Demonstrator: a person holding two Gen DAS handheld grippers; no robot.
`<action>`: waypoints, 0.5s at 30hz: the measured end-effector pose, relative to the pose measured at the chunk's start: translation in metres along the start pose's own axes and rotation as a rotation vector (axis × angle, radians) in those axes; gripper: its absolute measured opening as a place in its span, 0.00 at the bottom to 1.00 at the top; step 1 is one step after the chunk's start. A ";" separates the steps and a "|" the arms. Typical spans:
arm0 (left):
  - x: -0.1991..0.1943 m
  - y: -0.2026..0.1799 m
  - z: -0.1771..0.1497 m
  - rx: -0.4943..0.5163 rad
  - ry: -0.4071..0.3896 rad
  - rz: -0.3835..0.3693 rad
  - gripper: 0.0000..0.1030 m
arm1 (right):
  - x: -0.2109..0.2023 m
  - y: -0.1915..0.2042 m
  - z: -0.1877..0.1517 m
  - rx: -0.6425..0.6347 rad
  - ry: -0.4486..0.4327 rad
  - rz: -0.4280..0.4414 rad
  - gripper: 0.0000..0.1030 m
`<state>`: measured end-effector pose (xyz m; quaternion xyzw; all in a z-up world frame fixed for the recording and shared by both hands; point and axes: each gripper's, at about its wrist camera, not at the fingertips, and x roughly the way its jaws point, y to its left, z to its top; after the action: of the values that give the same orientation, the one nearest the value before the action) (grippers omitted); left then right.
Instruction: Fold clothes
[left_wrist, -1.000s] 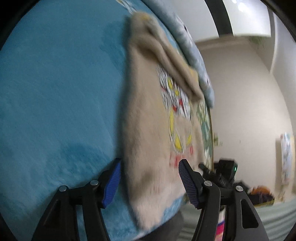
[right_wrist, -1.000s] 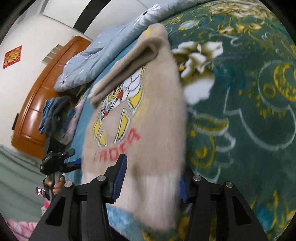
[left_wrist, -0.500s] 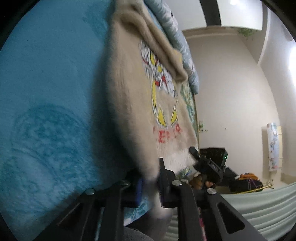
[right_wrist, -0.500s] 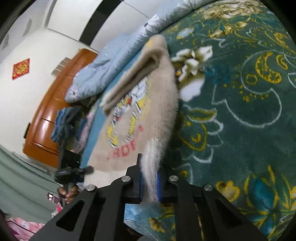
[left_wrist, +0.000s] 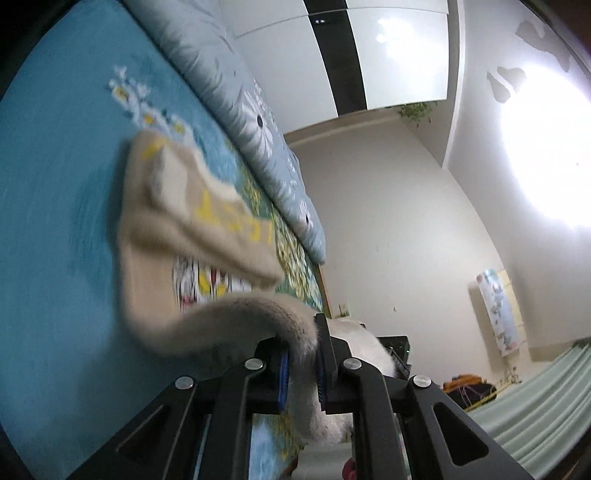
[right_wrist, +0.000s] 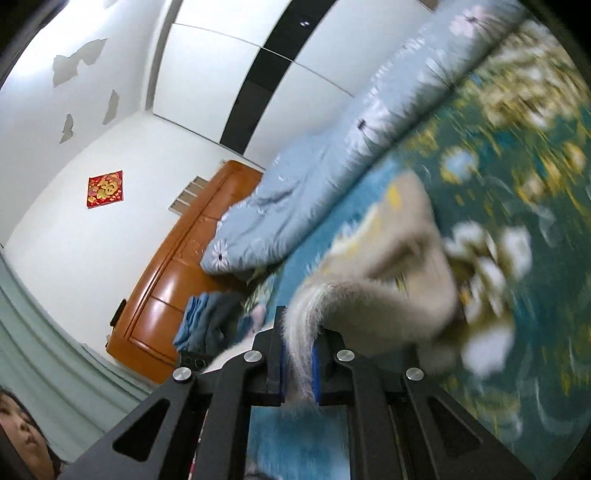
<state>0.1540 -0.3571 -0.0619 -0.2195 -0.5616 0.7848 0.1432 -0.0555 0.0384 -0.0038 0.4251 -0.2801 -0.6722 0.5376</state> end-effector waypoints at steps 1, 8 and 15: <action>0.003 0.001 0.012 -0.003 -0.004 0.006 0.12 | 0.007 0.002 0.011 -0.003 -0.006 -0.019 0.10; 0.030 0.029 0.084 -0.048 -0.044 0.085 0.12 | 0.077 0.009 0.078 -0.017 -0.012 -0.157 0.10; 0.051 0.070 0.135 -0.130 -0.051 0.175 0.12 | 0.153 -0.018 0.123 0.016 0.021 -0.327 0.09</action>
<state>0.0428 -0.4669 -0.1010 -0.2566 -0.5936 0.7615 0.0451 -0.1814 -0.1134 -0.0010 0.4762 -0.2069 -0.7441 0.4204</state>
